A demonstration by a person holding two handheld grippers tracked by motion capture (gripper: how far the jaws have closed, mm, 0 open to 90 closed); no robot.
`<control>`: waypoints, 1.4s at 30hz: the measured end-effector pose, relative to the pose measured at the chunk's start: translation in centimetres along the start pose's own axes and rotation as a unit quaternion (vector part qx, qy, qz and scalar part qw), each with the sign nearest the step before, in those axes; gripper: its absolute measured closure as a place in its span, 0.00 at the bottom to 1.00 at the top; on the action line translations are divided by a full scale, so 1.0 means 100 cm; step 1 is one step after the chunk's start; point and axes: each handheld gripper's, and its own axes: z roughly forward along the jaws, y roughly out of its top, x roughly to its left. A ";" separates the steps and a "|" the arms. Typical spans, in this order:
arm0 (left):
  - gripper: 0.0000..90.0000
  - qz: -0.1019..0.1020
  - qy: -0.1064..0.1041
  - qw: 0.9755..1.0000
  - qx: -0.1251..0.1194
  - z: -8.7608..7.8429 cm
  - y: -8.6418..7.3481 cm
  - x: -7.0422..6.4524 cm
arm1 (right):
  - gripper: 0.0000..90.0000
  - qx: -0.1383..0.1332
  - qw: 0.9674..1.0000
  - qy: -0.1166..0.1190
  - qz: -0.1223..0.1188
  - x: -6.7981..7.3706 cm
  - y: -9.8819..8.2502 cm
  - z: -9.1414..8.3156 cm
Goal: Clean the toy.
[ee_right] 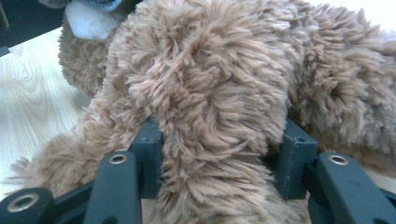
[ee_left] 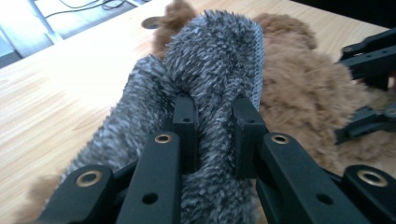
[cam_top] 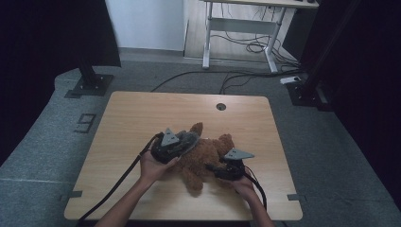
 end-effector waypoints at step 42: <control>0.83 -0.045 -0.071 0.994 -0.064 -0.006 0.003 -0.024 | 0.52 -0.002 1.000 0.001 0.009 -0.002 -0.001 0.000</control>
